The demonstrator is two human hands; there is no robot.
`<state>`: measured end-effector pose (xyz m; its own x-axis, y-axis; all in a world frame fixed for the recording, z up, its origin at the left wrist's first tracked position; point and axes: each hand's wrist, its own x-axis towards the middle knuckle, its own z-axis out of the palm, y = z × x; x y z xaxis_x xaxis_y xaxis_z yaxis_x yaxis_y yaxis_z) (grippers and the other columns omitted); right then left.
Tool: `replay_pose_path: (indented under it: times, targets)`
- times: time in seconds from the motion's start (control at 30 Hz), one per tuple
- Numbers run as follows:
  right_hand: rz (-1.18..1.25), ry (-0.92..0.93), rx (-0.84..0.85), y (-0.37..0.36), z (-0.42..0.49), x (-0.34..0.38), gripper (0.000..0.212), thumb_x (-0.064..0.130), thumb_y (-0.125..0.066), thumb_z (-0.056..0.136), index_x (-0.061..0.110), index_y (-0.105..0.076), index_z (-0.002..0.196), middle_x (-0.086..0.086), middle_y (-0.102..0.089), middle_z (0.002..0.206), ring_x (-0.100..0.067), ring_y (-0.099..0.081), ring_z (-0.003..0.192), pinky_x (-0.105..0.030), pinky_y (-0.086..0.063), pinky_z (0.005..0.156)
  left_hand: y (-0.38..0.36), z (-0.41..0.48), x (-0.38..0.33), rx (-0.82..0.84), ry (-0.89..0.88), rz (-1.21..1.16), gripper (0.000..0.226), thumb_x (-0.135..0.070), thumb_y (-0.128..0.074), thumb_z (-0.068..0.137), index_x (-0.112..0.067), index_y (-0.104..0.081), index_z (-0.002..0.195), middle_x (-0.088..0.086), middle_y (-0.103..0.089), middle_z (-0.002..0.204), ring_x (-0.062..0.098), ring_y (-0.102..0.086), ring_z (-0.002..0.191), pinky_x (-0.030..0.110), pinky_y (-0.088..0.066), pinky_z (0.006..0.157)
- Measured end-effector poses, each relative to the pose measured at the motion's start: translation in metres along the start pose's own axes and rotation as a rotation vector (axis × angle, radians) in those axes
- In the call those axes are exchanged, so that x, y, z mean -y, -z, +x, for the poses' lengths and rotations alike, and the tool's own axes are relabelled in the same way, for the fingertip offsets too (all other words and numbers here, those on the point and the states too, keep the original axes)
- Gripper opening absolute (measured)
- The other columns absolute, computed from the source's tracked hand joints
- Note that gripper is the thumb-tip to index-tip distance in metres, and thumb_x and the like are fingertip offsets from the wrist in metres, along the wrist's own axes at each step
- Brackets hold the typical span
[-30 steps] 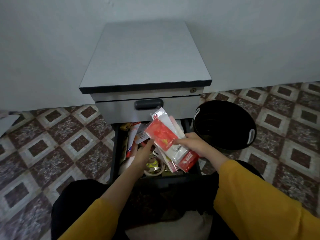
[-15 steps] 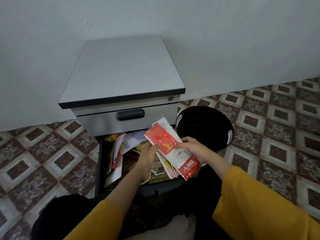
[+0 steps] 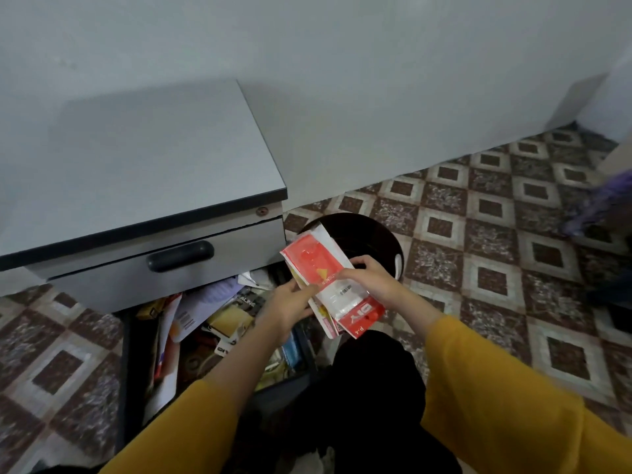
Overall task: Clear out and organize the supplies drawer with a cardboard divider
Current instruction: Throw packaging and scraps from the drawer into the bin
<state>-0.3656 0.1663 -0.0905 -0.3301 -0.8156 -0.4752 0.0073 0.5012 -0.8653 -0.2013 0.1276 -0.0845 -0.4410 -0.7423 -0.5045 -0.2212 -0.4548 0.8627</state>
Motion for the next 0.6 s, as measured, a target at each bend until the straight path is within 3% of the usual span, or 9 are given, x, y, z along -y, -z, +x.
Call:
replay_pose_path:
  times: [0.1, 0.2, 0.27, 0.37, 0.43, 0.53, 0.6]
  targets:
    - [0.042, 0.019, -0.037, 0.009, 0.009, -0.007, 0.055, 0.03, -0.077, 0.075, 0.014, -0.045, 0.117, -0.007, -0.061, 0.103, -0.019, -0.064, 0.083, -0.026, -0.05, 0.064, -0.012, 0.015, -0.004, -0.035, -0.012, 0.014, 0.015, -0.017, -0.06, 0.09, -0.013, -0.058, 0.104, 0.005, -0.064, 0.102, 0.018, -0.063, 0.088, 0.018, -0.05, 0.065]
    - [0.085, 0.01, -0.059, 0.017, 0.022, -0.013, 0.056, 0.039, -0.076, 0.074, 0.013, -0.049, 0.115, -0.008, -0.064, 0.105, -0.022, -0.066, 0.087, -0.029, -0.052, 0.069, -0.021, 0.031, -0.005, -0.077, -0.035, 0.067, 0.019, -0.017, -0.062, 0.089, -0.009, -0.061, 0.106, 0.006, -0.064, 0.099, 0.018, -0.063, 0.085, 0.017, -0.049, 0.061]
    - [0.095, 0.009, -0.089, 0.021, 0.031, -0.018, 0.047, 0.038, -0.074, 0.077, 0.013, -0.054, 0.111, -0.006, -0.066, 0.101, -0.021, -0.067, 0.085, -0.031, -0.054, 0.073, -0.023, 0.045, -0.003, -0.1, -0.041, 0.106, 0.02, -0.017, -0.063, 0.088, -0.009, -0.062, 0.107, 0.008, -0.066, 0.103, 0.022, -0.064, 0.091, 0.024, -0.052, 0.069]
    - [0.124, -0.011, -0.112, 0.024, 0.045, -0.025, 0.039, 0.032, -0.073, 0.079, 0.007, -0.063, 0.107, -0.008, -0.069, 0.1, -0.023, -0.067, 0.086, -0.034, -0.054, 0.08, -0.021, 0.062, -0.001, -0.118, -0.043, 0.173, 0.007, -0.019, -0.068, 0.085, -0.02, -0.063, 0.09, 0.011, -0.068, 0.105, 0.028, -0.066, 0.095, 0.044, -0.051, 0.09]
    - [0.141, -0.04, -0.12, 0.026, 0.054, -0.028, 0.039, 0.031, -0.074, 0.079, 0.004, -0.066, 0.106, -0.01, -0.07, 0.1, -0.025, -0.068, 0.087, -0.036, -0.055, 0.082, -0.02, 0.076, -0.001, -0.114, -0.025, 0.185, 0.007, -0.019, -0.069, 0.084, -0.019, -0.065, 0.089, 0.013, -0.069, 0.103, 0.03, -0.066, 0.095, 0.047, -0.05, 0.092]
    - [0.115, -0.054, -0.131, 0.031, 0.067, -0.028, 0.039, 0.036, -0.072, 0.079, 0.003, -0.067, 0.1, -0.01, -0.071, 0.098, -0.026, -0.069, 0.089, -0.036, -0.056, 0.082, -0.023, 0.093, -0.007, -0.108, -0.037, 0.19, 0.023, -0.015, -0.065, 0.086, -0.006, -0.065, 0.108, 0.014, -0.066, 0.107, 0.032, -0.063, 0.097, 0.047, -0.05, 0.091]
    - [0.084, -0.041, -0.138, 0.033, 0.074, -0.027, 0.042, 0.04, -0.069, 0.081, 0.001, -0.068, 0.098, -0.013, -0.071, 0.097, -0.027, -0.069, 0.089, -0.04, -0.055, 0.084, -0.024, 0.102, -0.009, -0.12, -0.04, 0.264, 0.028, -0.019, -0.066, 0.086, -0.002, -0.065, 0.11, 0.009, -0.065, 0.1, 0.029, -0.063, 0.094, 0.044, -0.05, 0.091]
